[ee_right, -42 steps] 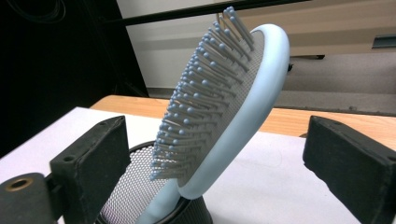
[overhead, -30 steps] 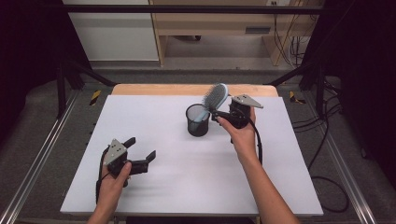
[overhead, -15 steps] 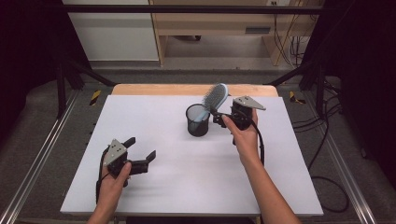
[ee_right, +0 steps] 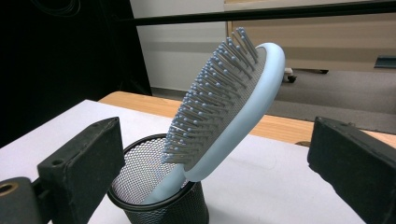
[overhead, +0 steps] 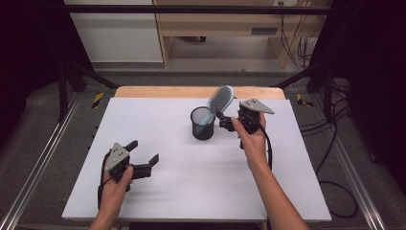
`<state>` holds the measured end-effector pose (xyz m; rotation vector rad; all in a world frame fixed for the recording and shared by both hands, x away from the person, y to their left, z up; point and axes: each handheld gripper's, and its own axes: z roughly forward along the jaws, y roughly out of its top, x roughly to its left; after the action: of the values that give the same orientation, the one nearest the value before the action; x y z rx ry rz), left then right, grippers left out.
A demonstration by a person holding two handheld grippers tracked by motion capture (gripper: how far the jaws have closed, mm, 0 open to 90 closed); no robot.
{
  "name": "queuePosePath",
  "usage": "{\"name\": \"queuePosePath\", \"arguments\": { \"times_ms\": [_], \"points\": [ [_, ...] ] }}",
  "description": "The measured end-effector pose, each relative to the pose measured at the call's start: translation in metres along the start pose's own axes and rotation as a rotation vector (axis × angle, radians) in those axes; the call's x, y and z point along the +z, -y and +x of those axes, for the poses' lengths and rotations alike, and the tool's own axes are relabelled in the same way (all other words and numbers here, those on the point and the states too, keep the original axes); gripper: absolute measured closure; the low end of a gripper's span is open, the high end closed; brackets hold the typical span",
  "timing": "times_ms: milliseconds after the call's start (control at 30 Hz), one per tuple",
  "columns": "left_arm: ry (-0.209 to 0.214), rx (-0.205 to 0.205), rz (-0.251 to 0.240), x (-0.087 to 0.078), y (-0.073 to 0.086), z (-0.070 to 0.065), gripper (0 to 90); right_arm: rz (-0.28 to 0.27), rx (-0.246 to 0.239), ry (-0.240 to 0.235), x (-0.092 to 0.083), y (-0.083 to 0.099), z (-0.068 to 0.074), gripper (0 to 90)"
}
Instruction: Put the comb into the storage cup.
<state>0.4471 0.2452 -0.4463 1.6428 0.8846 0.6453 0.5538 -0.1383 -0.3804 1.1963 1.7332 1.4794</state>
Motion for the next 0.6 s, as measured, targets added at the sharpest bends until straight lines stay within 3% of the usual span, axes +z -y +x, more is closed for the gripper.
{"name": "queuePosePath", "arguments": {
  "times_ms": [600],
  "points": [
    [-0.006,0.001,0.001,-0.0009,-0.0002,0.0015,3.0,-0.002,-0.023,0.005,-0.0071,-0.0015,-0.0037,4.2]
  ]
}}
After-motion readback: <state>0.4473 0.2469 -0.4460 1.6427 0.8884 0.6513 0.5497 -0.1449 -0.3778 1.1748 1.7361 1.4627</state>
